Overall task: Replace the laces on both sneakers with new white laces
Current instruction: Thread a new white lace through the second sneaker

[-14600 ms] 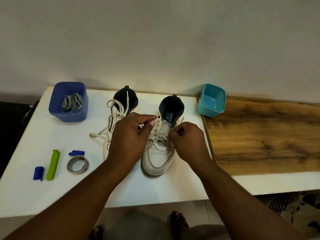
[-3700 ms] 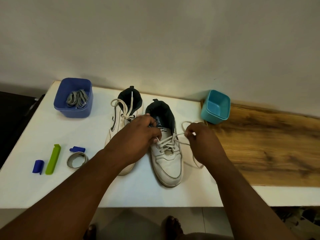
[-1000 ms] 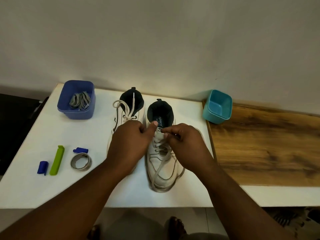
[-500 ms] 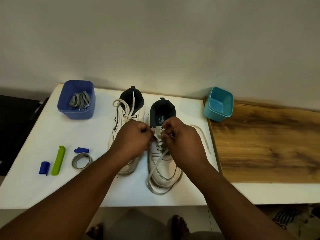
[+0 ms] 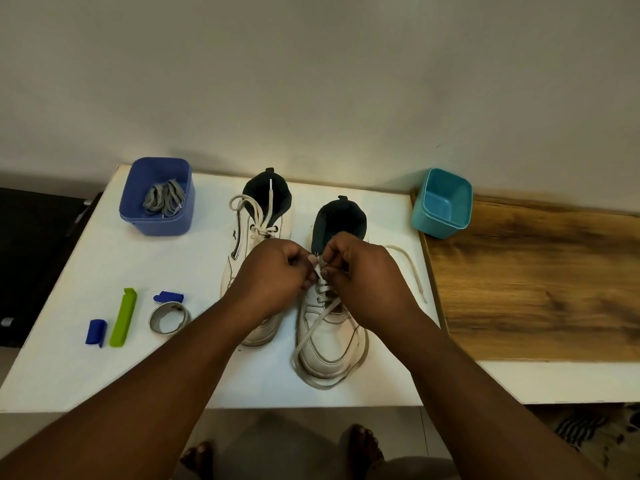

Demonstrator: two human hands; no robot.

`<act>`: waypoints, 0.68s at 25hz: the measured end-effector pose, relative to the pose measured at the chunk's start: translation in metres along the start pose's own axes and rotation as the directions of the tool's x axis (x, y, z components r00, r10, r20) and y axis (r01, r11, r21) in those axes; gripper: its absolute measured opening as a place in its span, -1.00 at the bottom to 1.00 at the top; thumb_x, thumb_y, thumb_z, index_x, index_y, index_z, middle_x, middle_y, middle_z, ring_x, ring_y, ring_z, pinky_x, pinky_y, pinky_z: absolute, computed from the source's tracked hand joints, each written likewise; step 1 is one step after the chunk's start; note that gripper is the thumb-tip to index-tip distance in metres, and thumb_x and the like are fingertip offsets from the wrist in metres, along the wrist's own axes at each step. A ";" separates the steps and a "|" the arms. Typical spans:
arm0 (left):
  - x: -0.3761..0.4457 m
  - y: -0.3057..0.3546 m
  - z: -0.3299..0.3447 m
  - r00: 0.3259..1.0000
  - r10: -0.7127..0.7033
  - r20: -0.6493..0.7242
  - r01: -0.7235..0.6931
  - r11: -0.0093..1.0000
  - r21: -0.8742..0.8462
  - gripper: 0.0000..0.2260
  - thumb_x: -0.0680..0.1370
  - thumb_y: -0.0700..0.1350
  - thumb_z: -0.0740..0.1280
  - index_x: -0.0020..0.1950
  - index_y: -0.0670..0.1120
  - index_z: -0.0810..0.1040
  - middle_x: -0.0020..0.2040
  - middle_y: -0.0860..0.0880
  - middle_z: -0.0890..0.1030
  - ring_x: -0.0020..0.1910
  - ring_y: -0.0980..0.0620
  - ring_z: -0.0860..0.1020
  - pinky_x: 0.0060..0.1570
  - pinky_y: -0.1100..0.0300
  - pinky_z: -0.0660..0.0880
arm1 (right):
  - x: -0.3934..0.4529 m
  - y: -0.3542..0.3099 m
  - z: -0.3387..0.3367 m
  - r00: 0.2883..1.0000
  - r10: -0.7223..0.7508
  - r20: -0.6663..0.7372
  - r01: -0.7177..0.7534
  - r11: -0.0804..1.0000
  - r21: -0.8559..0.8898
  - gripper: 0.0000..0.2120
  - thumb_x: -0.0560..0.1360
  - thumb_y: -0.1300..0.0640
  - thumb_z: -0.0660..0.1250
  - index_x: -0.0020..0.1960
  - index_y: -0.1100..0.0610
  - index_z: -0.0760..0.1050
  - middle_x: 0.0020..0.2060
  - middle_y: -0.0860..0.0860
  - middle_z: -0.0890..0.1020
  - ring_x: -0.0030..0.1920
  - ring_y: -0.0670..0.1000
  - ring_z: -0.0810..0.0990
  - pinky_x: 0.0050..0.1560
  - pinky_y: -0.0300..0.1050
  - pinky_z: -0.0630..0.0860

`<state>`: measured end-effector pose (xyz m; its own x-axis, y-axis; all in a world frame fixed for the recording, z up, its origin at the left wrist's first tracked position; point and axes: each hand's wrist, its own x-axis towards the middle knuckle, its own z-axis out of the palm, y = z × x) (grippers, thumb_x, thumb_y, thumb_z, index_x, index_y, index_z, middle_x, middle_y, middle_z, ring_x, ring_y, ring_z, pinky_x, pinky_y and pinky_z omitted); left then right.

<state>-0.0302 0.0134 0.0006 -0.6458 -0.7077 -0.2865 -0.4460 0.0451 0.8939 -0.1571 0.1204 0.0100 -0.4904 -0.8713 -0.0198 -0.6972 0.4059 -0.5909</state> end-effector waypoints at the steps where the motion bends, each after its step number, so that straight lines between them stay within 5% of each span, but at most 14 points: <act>1: 0.000 0.001 -0.001 1.000 -0.010 0.022 0.010 1.000 -0.013 -0.81 0.65 -0.12 0.33 -0.11 -0.11 0.68 -0.26 -0.09 0.70 -0.25 -0.05 0.68 -0.05 -0.05 0.66 | 0.000 0.001 0.000 1.000 0.003 -0.012 -0.003 0.999 0.037 -0.81 0.53 0.21 0.45 -0.01 -0.06 0.54 -0.26 -0.12 0.65 -0.21 -0.13 0.62 -0.14 -0.03 0.63; 5: -0.001 -0.001 -0.001 0.993 0.108 0.048 -0.117 0.966 0.231 -0.98 0.56 -0.11 0.43 -0.03 -0.02 0.65 -0.17 0.08 0.65 -0.14 0.07 0.63 0.01 0.03 0.60 | -0.004 0.001 0.001 0.999 0.041 0.003 -0.041 0.992 0.123 -0.83 0.59 0.15 0.42 0.09 -0.10 0.57 -0.15 -0.15 0.69 -0.17 -0.18 0.65 -0.18 -0.29 0.58; 9: -0.003 -0.001 -0.002 0.993 0.109 0.045 -0.117 0.952 0.283 -0.91 0.57 -0.11 0.39 -0.14 0.01 0.56 -0.21 0.01 0.64 -0.17 0.01 0.63 -0.02 -0.08 0.59 | -0.006 0.000 -0.006 0.999 0.007 0.052 -0.011 0.997 0.078 -0.79 0.65 0.12 0.33 0.24 -0.10 0.55 -0.01 -0.13 0.71 -0.07 -0.15 0.66 -0.05 -0.15 0.63; 12: -0.004 0.003 -0.008 1.000 -0.010 -0.005 0.011 0.994 0.110 -0.90 0.63 -0.15 0.26 -0.08 -0.02 0.50 -0.09 -0.09 0.66 -0.05 -0.08 0.66 0.09 -0.17 0.59 | -0.007 0.002 -0.012 0.999 -0.024 0.031 0.026 0.999 -0.034 -0.71 0.68 0.13 0.23 0.36 -0.07 0.51 0.13 -0.07 0.70 0.08 -0.04 0.65 0.08 0.00 0.63; 15: -0.007 0.011 -0.010 0.993 -0.024 -0.112 0.027 0.999 0.019 -0.89 0.69 -0.13 0.18 0.00 -0.05 0.47 0.03 0.00 0.66 0.05 -0.01 0.62 0.16 -0.05 0.55 | -0.010 -0.002 -0.011 0.997 -0.043 0.067 0.040 0.998 0.041 -0.58 0.66 0.24 0.20 0.46 -0.06 0.41 0.25 -0.03 0.66 0.22 0.01 0.63 0.20 0.01 0.61; 17: -0.010 0.020 -0.005 0.988 -0.100 -0.114 0.054 0.936 -0.348 -0.86 0.72 -0.14 0.12 0.03 -0.07 0.45 -0.09 0.06 0.69 0.05 0.00 0.67 0.20 -0.03 0.56 | -0.009 -0.001 -0.012 0.995 -0.041 0.088 0.042 0.999 -0.006 -0.56 0.65 0.22 0.22 0.49 -0.06 0.37 0.26 -0.01 0.65 0.20 0.05 0.63 0.19 0.03 0.61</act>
<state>-0.0296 0.0180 0.0231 -0.5232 -0.7845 -0.3329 -0.2368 -0.2415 0.9411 -0.1580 0.1308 0.0205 -0.4133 -0.9082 -0.0665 -0.7201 0.3707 -0.5865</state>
